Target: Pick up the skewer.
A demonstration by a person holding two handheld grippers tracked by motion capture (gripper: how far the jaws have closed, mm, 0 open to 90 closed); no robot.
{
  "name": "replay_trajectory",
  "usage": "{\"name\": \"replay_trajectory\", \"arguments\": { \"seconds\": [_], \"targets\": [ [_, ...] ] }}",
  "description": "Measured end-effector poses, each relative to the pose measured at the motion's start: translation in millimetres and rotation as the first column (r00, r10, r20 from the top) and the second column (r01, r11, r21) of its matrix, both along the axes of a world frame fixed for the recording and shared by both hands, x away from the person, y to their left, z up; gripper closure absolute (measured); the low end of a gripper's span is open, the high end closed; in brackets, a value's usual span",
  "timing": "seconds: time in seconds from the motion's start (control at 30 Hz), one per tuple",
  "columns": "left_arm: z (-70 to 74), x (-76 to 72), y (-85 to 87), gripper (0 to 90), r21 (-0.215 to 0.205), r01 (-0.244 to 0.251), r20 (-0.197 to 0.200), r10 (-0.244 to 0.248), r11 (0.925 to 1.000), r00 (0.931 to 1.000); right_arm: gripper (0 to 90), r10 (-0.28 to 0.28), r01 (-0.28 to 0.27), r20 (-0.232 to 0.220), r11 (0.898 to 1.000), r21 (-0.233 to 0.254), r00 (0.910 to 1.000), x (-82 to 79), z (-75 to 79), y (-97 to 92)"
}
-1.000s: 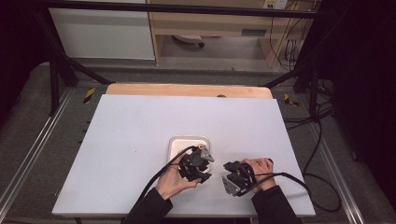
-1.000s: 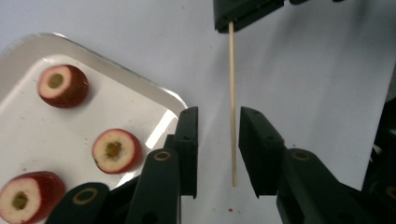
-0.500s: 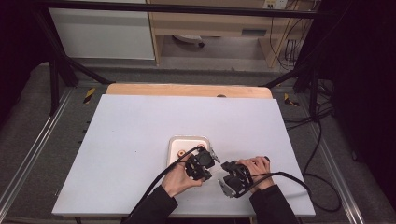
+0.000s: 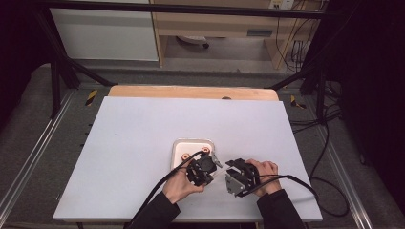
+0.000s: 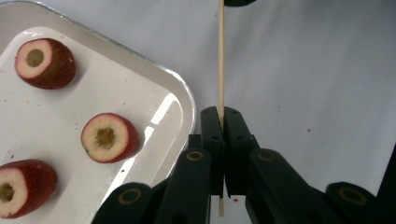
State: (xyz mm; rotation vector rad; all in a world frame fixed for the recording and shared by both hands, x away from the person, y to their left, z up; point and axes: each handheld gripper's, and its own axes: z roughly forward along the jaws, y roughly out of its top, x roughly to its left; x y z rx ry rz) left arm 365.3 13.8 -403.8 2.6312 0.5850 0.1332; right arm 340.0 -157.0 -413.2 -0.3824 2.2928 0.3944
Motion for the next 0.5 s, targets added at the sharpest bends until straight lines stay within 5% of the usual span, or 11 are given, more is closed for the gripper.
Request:
{"name": "replay_trajectory", "arguments": {
  "seconds": [0.03, 0.07, 0.1, 0.17, 0.2, 0.23, 0.27, 0.3, 0.4, 0.43, 0.5],
  "targets": [
    [0.1, -0.5, 1.9, 88.3, -0.002, -0.005, 0.007, 0.005, 1.0000, 1.0000, 64.9, 0.000, 0.000, 0.000, 1.000, 0.000, 1.0000, 0.0, 0.0, 0.0],
    [-0.5, -1.7, 6.3, 88.3, -0.010, -0.017, 0.020, 0.017, 0.9998, 0.9996, 55.4, -0.063, 0.068, -0.056, 0.994, 0.091, 0.9964, 3.4, 2.4, -4.6],
    [-0.5, -1.7, 6.3, 88.3, -0.010, -0.017, 0.020, 0.017, 0.9998, 0.9996, 55.4, -0.063, 0.068, -0.056, 0.994, 0.091, 0.9964, 3.4, 2.4, -4.6],
    [-0.6, -2.4, 11.3, 88.3, -0.017, -0.025, 0.029, 0.026, 0.9995, 0.9992, 45.5, -0.142, 0.168, -0.135, 0.965, 0.202, 0.9805, 8.0, 5.2, -13.0],
    [-0.8, -2.9, 13.6, 88.3, -0.019, -0.032, 0.033, 0.033, 0.9993, 0.9989, 45.5, -0.142, 0.168, -0.135, 0.965, 0.202, 0.9805, 8.0, 5.2, -13.0],
    [-0.8, -3.2, 16.3, 88.3, -0.019, -0.035, 0.038, 0.036, 0.9992, 0.9986, 43.7, -0.167, 0.204, -0.170, 0.952, 0.229, 0.9712, 9.2, 6.1, -15.8],
    [-1.6, -3.8, 18.7, 88.3, -0.033, -0.047, 0.042, 0.048, 0.9983, 0.9980, 37.7, -0.212, 0.277, -0.239, 0.917, 0.285, 0.9476, 11.7, 7.1, -21.0],
    [-1.7, -4.3, 21.4, 88.3, -0.035, -0.055, 0.046, 0.057, 0.9979, 0.9974, 37.7, -0.212, 0.277, -0.239, 0.917, 0.285, 0.9476, 11.7, 7.1, -21.0],
    [-3.2, -7.2, 30.1, 88.2, -0.060, -0.076, 0.056, 0.079, 0.9954, 0.9953, 30.7, -0.259, 0.376, -0.337, 0.857, 0.352, 0.9054, 14.6, 7.1, -28.3],
    [-4.0, -8.4, 33.3, 88.2, -0.069, -0.087, 0.058, 0.091, 0.9938, 0.9941, 23.9, -0.282, 0.436, -0.395, 0.815, 0.381, 0.8741, 16.3, 6.2, -32.1],
    [-5.6, -11.3, 40.0, 88.2, -0.093, -0.117, 0.068, 0.124, 0.9888, 0.9900, 21.0, -0.304, 0.485, -0.445, 0.788, 0.380, 0.8424, 17.8, 4.5, -35.3]
  ]
}}
